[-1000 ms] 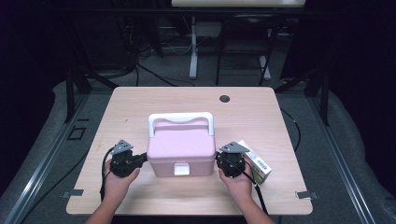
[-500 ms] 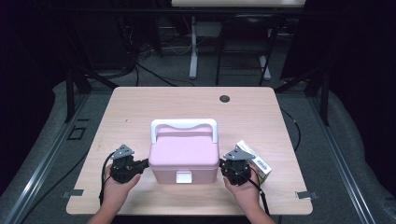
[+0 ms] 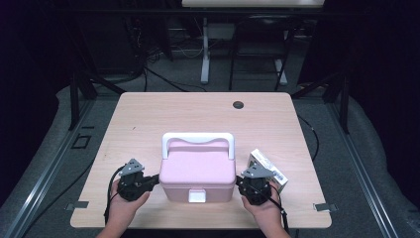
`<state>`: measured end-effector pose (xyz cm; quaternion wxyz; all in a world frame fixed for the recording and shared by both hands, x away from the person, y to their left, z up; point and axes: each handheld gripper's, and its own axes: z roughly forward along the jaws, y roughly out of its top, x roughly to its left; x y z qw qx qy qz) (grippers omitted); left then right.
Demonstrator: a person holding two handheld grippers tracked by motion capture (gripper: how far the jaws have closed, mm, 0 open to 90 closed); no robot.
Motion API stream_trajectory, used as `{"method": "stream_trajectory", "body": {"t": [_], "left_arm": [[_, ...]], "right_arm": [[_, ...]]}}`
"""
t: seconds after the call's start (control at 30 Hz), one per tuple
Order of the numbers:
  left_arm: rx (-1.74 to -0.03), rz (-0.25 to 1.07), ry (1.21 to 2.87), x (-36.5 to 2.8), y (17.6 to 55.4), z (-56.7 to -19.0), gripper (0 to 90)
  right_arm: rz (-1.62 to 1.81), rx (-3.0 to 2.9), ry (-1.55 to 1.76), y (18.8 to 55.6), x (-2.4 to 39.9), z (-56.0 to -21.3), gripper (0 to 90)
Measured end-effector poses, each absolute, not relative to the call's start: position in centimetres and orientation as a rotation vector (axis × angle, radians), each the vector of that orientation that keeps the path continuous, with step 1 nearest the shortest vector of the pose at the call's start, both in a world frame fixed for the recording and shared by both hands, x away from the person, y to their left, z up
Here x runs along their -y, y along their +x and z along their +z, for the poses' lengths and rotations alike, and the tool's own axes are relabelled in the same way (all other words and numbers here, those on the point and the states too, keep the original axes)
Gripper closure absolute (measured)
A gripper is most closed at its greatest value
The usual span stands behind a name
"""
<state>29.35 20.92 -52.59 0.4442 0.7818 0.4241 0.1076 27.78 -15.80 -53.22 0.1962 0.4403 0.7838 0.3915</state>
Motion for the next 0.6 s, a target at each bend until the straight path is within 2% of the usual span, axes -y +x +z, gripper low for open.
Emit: {"method": "stream_trajectory", "body": {"t": [0.6], "left_arm": [[-1.040,0.249,1.939,-21.16,28.79,-52.64,90.0]], "right_arm": [[1.120,-2.194,1.227,27.07,15.99,-53.31,90.0]]}}
